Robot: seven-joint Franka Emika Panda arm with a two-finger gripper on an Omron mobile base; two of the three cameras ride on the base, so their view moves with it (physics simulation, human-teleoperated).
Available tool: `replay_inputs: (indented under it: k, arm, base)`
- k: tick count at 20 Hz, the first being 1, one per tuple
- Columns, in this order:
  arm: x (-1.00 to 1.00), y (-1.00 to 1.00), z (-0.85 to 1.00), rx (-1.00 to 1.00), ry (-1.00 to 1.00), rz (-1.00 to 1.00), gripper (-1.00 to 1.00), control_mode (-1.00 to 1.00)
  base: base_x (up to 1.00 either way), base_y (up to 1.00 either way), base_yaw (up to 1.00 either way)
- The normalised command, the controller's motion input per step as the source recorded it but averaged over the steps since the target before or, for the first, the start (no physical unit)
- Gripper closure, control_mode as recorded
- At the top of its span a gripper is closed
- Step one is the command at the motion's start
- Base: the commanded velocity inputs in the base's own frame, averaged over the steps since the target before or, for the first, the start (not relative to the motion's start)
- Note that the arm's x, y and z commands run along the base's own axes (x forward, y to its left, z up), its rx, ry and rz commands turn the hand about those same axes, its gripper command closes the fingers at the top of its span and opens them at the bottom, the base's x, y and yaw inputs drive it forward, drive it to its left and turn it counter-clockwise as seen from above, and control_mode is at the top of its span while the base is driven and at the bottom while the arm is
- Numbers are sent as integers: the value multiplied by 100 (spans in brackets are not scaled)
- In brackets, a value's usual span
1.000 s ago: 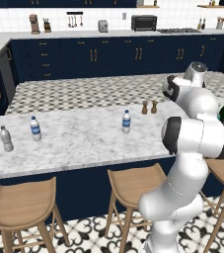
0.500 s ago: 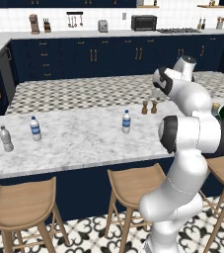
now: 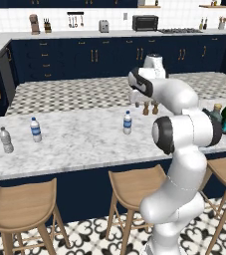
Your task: Move the plastic bottles in the middle to the plastics group, and the glass bottles in the middle to the glass group.
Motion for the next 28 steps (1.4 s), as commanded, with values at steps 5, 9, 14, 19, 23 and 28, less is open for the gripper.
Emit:
replay_inputs:
  k: [5,9,14,19,23,28]
  arm:
    - [24,57,-87,0,0,0,-100,-100]
    - [39,19,-31,0,0,0,-100,-100]
    - [37,0,0,0,0,-1,-100,-100]
    - [29,0,0,0,0,0,-100,-100]
    - [40,0,-7,0,0,0,-100,-100]
    - [30,0,-44,0,0,0,-100,-100]
  base:
    - [0,0,0]
    - [0,0,0]
    - [0,0,0]
    - [0,0,0]
    - [0,0,0]
    - [0,0,0]
